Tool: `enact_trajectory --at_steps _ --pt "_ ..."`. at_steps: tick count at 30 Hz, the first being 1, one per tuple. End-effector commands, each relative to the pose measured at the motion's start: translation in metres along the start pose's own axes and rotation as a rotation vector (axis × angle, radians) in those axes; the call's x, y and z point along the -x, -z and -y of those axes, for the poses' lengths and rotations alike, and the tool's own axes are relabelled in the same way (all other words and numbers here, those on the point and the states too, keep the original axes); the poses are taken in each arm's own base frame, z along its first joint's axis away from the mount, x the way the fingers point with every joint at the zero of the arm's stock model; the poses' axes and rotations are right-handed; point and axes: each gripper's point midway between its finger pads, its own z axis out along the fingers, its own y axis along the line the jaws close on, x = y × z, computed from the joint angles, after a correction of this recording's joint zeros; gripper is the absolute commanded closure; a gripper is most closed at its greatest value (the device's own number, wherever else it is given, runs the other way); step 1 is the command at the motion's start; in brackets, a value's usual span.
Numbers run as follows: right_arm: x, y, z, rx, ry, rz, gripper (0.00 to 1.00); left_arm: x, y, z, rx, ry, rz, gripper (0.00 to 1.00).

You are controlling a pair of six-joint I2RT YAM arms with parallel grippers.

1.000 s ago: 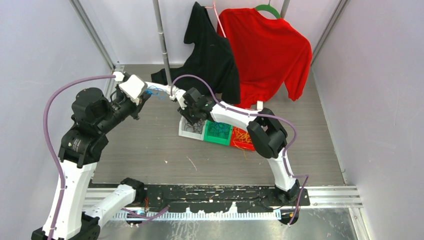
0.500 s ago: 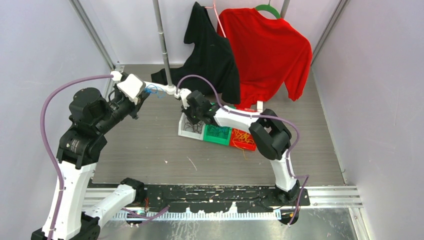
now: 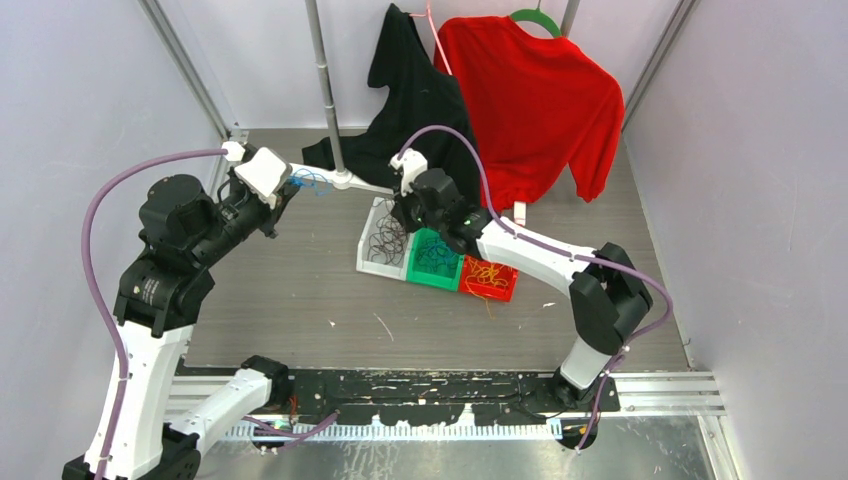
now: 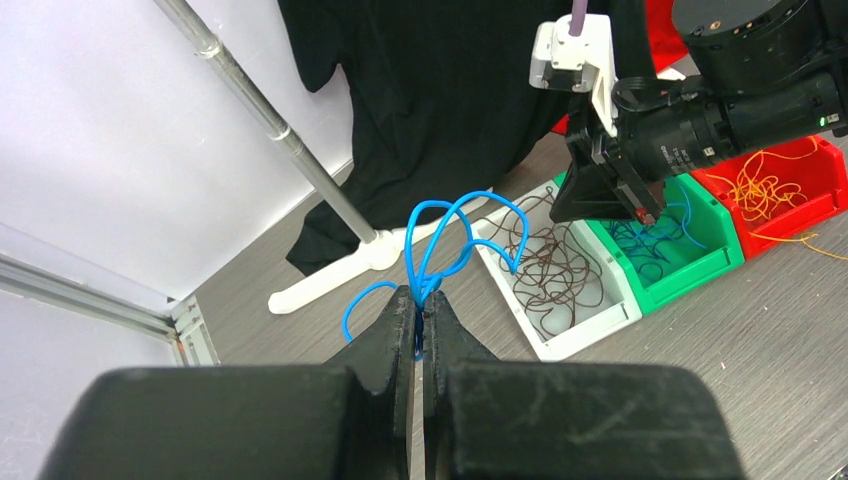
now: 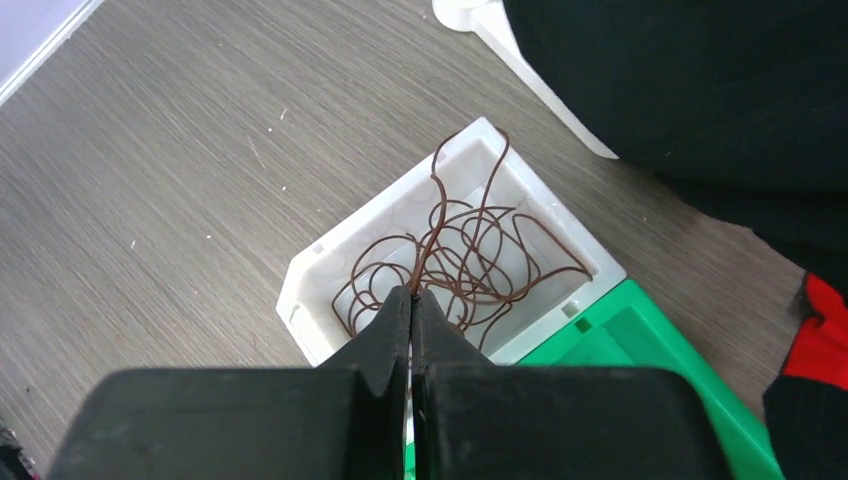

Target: Untangle the cables

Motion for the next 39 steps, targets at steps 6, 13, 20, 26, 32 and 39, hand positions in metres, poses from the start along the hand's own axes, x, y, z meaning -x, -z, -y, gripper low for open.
enact_trajectory --at_steps 6,13,20,26,32,39 --pt "-0.013 0.008 -0.015 0.051 -0.084 -0.001 0.99 0.025 0.009 -0.010 0.040 -0.015 0.080 1.00" --pt "0.050 0.062 -0.016 0.051 -0.075 0.217 0.99 0.024 0.007 -0.008 0.035 -0.015 0.079 0.99" --pt "0.106 0.104 -0.029 0.115 -0.062 0.352 0.99 0.025 0.010 -0.008 0.038 -0.008 0.084 0.99" --pt "0.113 0.114 -0.031 0.126 -0.069 0.376 0.99 0.027 0.012 -0.008 0.040 -0.010 0.088 0.99" --pt "0.109 0.118 -0.037 0.163 -0.057 0.378 0.99 0.026 0.011 -0.008 0.039 -0.008 0.089 0.98" --pt "0.157 0.159 -0.040 0.178 -0.024 0.552 0.99 0.024 0.009 -0.008 0.038 -0.011 0.086 0.98"
